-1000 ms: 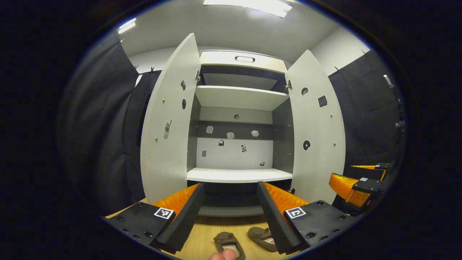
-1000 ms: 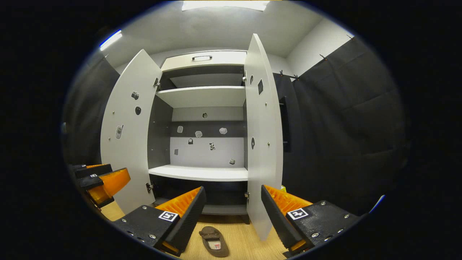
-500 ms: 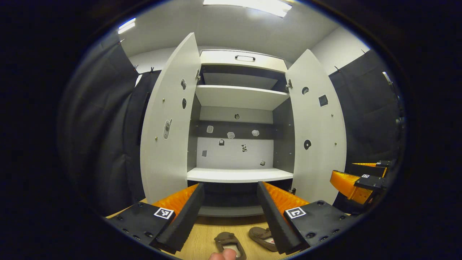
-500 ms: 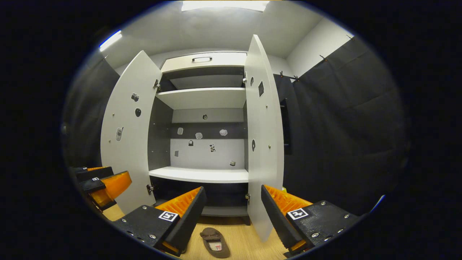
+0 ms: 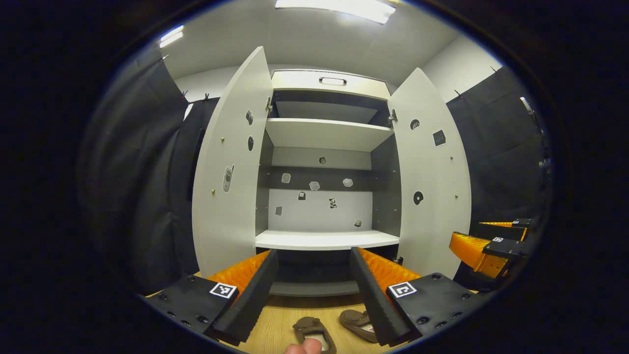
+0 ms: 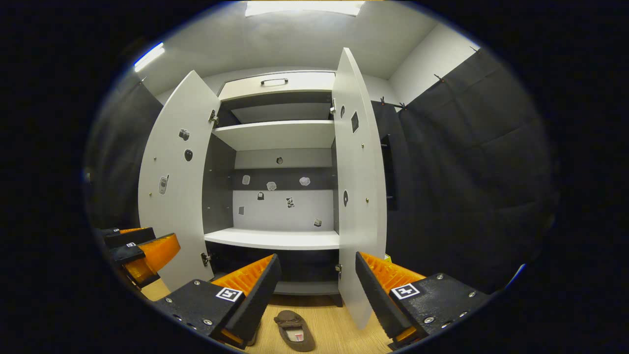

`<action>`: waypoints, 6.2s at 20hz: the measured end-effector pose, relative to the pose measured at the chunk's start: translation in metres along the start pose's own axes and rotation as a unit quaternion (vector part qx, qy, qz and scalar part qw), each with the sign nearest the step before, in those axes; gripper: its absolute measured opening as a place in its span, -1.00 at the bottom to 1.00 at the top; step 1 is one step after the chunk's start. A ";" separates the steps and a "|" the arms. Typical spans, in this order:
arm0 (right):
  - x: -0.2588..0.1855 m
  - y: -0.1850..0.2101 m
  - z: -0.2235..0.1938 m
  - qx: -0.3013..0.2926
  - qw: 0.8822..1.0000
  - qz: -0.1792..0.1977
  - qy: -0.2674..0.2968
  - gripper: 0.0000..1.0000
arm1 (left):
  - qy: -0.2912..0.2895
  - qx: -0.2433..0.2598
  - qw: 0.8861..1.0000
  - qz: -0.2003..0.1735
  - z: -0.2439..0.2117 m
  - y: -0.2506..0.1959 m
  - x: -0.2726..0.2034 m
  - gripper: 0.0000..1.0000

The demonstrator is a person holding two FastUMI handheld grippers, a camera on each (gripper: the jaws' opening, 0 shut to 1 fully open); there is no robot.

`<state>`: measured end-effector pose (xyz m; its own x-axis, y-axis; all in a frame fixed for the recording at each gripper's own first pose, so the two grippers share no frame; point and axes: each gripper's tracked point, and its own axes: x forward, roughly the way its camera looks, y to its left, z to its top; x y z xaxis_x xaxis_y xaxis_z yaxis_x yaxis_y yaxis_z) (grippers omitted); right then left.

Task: Grab one shoe with the right hand and put it into the shoe cabinet, grab the other shoe with the left hand and put it into the shoe cabinet; then close the right door with the right hand and the left door with the left hand.

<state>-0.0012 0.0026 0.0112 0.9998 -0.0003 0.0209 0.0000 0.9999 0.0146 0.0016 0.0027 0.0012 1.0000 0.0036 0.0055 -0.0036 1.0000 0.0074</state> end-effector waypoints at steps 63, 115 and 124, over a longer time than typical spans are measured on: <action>0.233 0.073 -0.104 -0.059 0.978 0.080 0.181 -0.94 | 0.027 0.011 0.998 0.060 -0.025 0.064 -0.005 0.93; 0.120 0.033 -0.045 0.066 0.989 0.099 0.086 0.87 | 0.167 -0.014 0.986 0.009 -0.144 0.016 -0.019 0.89; 0.063 0.005 -0.039 0.047 0.994 0.088 0.044 0.87 | 0.304 -0.008 0.953 -0.002 -0.266 0.032 -0.015 0.94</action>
<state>0.0624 0.0086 -0.0265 0.9820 0.1800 -0.0567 -0.1729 0.9786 0.1114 -0.0117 0.0369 -0.2645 0.8184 -0.0023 -0.5746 -0.0038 0.9999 -0.0094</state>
